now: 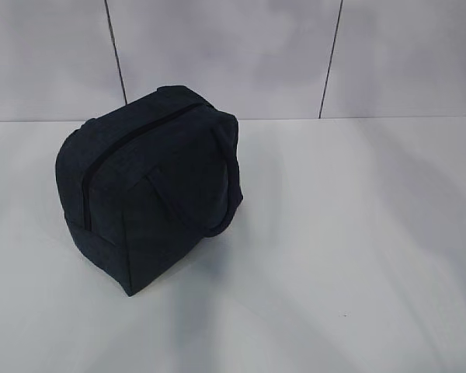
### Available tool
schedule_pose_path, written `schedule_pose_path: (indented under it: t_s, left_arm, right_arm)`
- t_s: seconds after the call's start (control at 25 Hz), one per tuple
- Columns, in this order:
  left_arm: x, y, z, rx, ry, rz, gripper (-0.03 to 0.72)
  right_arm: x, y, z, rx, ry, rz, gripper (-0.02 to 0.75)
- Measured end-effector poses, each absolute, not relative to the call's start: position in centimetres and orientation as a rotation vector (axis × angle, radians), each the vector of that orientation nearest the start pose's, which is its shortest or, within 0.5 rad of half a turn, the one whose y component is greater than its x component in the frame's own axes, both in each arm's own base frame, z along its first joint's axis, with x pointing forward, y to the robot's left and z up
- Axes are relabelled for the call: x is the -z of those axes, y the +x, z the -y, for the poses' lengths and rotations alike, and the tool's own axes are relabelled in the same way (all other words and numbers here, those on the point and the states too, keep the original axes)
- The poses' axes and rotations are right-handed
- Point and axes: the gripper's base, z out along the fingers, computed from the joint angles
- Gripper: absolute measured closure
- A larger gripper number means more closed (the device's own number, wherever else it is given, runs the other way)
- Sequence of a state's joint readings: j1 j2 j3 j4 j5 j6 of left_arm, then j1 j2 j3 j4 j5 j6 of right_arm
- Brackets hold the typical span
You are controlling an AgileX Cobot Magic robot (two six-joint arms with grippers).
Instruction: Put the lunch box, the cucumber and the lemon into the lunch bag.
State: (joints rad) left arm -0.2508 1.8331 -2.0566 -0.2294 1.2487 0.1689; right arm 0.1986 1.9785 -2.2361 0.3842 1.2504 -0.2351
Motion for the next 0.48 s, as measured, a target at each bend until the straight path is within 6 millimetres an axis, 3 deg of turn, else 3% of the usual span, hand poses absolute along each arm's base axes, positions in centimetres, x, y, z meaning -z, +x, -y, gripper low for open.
schedule_pose_path:
  t_s: [0.2, 0.48]
  left_arm:
    - [-43.6, 33.4, 10.5, 0.329, 0.496, -2.421, 0.247]
    - [-43.6, 27.0, 8.8, 0.327, 0.495, -2.455, 0.264]
  right_arm:
    - [-42.1, 37.9, -11.1, -0.382, -0.522, -2.409, 0.193]
    - [-43.2, 31.6, -9.5, -0.343, -0.520, -2.441, 0.193]
